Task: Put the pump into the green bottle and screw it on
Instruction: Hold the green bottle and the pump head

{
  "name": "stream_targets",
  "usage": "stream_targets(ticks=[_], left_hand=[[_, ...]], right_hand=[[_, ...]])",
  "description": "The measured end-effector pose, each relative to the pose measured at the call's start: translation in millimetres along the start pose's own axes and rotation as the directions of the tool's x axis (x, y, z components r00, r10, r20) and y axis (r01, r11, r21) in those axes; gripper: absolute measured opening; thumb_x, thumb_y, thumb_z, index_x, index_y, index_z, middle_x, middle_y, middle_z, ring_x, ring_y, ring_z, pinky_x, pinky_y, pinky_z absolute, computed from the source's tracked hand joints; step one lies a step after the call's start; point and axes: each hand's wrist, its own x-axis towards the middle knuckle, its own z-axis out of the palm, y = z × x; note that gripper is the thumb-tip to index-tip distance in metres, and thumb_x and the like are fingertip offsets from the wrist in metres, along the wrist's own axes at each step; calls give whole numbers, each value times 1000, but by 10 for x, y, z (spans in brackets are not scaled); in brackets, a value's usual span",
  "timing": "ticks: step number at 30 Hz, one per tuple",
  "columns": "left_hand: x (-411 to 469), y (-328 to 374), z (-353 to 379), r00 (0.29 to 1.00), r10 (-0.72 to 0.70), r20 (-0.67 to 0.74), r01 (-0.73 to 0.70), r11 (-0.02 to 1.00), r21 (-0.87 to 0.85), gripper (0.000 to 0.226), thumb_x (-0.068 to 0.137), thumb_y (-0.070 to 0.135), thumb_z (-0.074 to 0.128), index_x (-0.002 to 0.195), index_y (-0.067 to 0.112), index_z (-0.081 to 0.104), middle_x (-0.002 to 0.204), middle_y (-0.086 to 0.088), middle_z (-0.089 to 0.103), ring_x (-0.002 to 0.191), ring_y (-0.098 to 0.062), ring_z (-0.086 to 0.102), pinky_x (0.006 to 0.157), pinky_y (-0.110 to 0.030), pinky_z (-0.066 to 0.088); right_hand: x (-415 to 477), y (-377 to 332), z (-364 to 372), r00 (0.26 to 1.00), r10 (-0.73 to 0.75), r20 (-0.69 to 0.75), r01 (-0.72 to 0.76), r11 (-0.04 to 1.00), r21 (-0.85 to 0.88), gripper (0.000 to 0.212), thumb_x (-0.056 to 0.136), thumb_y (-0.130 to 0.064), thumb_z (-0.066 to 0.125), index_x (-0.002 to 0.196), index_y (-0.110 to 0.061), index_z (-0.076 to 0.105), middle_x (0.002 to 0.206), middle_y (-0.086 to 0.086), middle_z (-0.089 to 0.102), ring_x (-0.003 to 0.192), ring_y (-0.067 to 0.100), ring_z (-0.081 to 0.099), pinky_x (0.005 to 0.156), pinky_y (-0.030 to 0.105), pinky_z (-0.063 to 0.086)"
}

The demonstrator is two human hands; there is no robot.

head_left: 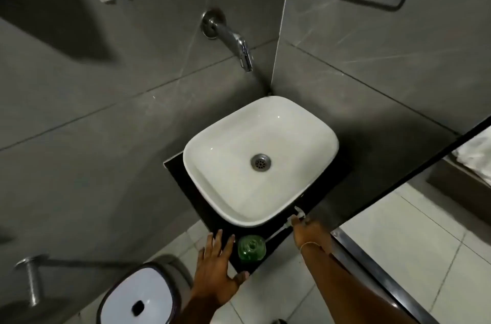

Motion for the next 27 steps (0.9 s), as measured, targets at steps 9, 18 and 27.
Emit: stream_targets(ticks=[9,18,27], left_hand=[[229,10,63,980,16,-198,-39,993,-116,88,53,87,53,132,50,43,160,3,-5,147,-25,-10,117,-56,7],[262,-13,93,967,48,-251,-71,994,-83,76,55,85,55,121,46,56,158,5,-17,142,-19,-29,117,-58,-7],[258,0,94,967,32,-253,-37,999,-12,72,56,80,58,121,51,52,161,2,-13,142,-19,-30,111,-60,-18]], right_hand=[[308,-95,221,970,189,151,-221,946,238,63,85,-52,61,120,0,60,128,23,61,119,40,56,103,52,44],[-162,-5,-86,991,117,-63,-43,728,684,31,83,-46,68,87,-15,70,105,17,71,96,35,63,82,39,47],[-1108,88,-85,825,-388,-410,564,603,564,39,67,-51,71,96,-25,67,110,-5,62,110,13,54,99,22,41]])
